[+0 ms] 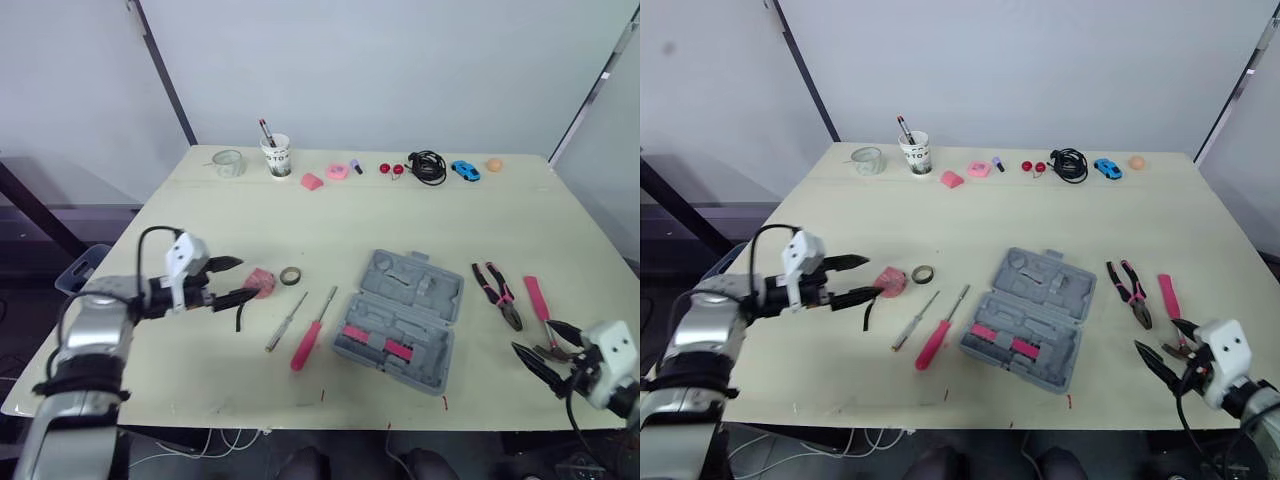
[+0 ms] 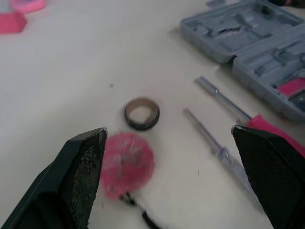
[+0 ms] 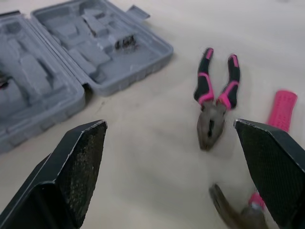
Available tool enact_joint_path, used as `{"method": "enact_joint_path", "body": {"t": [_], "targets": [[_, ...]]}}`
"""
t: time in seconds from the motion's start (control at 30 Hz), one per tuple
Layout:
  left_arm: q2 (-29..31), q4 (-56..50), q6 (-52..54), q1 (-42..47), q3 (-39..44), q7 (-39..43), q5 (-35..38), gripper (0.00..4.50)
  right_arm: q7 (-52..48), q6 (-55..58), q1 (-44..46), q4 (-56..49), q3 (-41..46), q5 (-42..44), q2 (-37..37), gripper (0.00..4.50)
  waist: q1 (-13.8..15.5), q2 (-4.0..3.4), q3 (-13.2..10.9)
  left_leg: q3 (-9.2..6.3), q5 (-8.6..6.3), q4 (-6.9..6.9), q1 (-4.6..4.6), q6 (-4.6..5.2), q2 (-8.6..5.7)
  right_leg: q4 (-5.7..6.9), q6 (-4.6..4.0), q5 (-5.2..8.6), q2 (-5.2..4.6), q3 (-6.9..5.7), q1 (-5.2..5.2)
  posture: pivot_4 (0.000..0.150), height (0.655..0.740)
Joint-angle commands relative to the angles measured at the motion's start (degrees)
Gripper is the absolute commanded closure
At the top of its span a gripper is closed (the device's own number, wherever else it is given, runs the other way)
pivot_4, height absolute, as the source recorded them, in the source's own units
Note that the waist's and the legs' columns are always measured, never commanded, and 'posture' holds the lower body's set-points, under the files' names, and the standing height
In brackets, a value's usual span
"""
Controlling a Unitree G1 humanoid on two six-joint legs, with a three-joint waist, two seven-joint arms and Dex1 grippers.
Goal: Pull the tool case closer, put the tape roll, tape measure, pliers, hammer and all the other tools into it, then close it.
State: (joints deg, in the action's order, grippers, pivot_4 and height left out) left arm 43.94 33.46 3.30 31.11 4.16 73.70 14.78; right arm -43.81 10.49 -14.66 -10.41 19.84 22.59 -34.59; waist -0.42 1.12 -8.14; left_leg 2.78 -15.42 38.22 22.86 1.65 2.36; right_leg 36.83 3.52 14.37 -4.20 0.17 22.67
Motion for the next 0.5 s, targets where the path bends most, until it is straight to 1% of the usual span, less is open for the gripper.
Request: {"method": "enact_joint_path", "body": {"t": [0.03, 0.1, 0.17, 0.23, 0.3, 0.37, 0.4, 0.43, 0.47, 0.5], "targets": [[-2.6, 4.6, -1.9, 6.1, -3.4, 1.9, -2.6, 0.06, 1.0, 3.5, 3.5, -1.0, -2.1, -1.3, -2.2, 0.0, 0.0, 0.04, 0.0, -0.01, 0.0, 0.03, 0.01, 0.0, 0.0, 0.0, 0.0, 0.0, 0.02, 0.01, 0.0, 0.15, 0.74], [-4.5, 8.3, -3.3, 9.5, -5.3, 2.5, -4.3, 0.06, 0.9, 5.0, 5.7, -0.7, -3.7, -1.7, -2.6, 0.0, -0.1, 0.06, 0.0, -0.03, 0.0, 0.05, 0.03, 0.0, 0.01, 0.01, 0.01, -0.01, 0.07, 0.01, 0.0, 0.15, 0.74], [-8.9, 14.7, -6.2, 15.5, -8.7, 1.2, -7.8, 0.06, 1.8, 8.3, 10.0, 0.0, -7.1, -3.3, -3.2, 0.0, -0.1, 0.09, -0.1, -0.05, 0.0, 0.05, 0.03, 0.0, 0.04, 0.02, 0.02, -0.01, 0.09, 0.01, 0.0, 0.15, 0.74], [-12.0, 19.7, -7.9, 19.5, -10.7, 0.0, -10.5, 0.0, 2.4, 10.2, 12.9, 1.0, -9.2, -4.6, -3.2, 0.5, 0.3, 0.18, -0.1, -0.06, 0.0, 0.14, 0.09, 0.01, 0.03, 0.02, 0.09, -0.04, 0.14, 0.02, 0.0, 0.15, 0.74], [-14.1, 25.3, -11.7, 22.8, -12.0, -0.5, -13.0, 0.0, 2.7, 11.6, 14.9, 2.0, -10.9, -5.5, -3.3, 1.37, 0.3, 0.2, -0.1, -0.09, 0.01, 0.2, 0.13, 0.01, -0.03, 0.03, 0.14, -0.08, 0.16, 0.14, -0.02, 0.15, 0.74], [-16.3, 29.6, -12.9, 25.5, -12.3, -1.5, -14.0, 0.56, 2.8, 12.7, 16.3, 2.8, -12.5, -6.6, -3.6, 2.36, 0.1, 0.21, -0.1, -0.09, 0.01, 0.18, 0.15, 0.02, -0.03, 0.01, 0.17, -0.09, 0.19, 0.17, 0.0, 0.15, 0.74], [-17.0, 31.1, -13.2, 26.4, -12.3, -1.7, -14.4, 0.94, 2.8, 13.0, 16.7, 3.0, -13.0, -7.0, -3.7, 2.83, 0.1, 0.22, -0.1, -0.09, 0.0, 0.16, 0.15, 0.02, -0.03, -0.01, 0.17, -0.09, 0.2, 0.19, 0.01, 0.15, 0.74], [-17.9, 32.6, -13.9, 27.2, -12.8, -2.1, -15.4, 1.27, 2.9, 13.4, 17.2, 3.3, -13.9, -7.9, -4.0, 3.22, 0.0, 0.22, -0.1, -0.09, 0.0, 0.14, 0.16, 0.02, -0.03, -0.02, 0.19, -0.07, 0.2, 0.19, 0.03, 0.15, 0.74], [-18.6, 34.1, -14.9, 27.9, -13.7, -2.8, -16.9, 1.74, 2.9, 13.8, 17.6, 3.8, -14.6, -8.7, -4.3, 3.69, 0.0, 0.22, -0.1, -0.09, 0.0, 0.13, 0.17, 0.03, -0.03, -0.04, 0.19, -0.07, 0.19, 0.18, 0.03, 0.15, 0.74], [-19.1, 35.2, -15.7, 28.4, -14.2, -3.3, -18.1, 2.28, 3.0, 14.1, 17.9, 4.1, -15.0, -9.1, -4.5, 4.25, 0.0, 0.23, -0.2, -0.08, 0.0, 0.13, 0.19, 0.03, -0.03, -0.05, 0.2, -0.07, 0.19, 0.19, 0.04, 0.15, 0.74]]}}
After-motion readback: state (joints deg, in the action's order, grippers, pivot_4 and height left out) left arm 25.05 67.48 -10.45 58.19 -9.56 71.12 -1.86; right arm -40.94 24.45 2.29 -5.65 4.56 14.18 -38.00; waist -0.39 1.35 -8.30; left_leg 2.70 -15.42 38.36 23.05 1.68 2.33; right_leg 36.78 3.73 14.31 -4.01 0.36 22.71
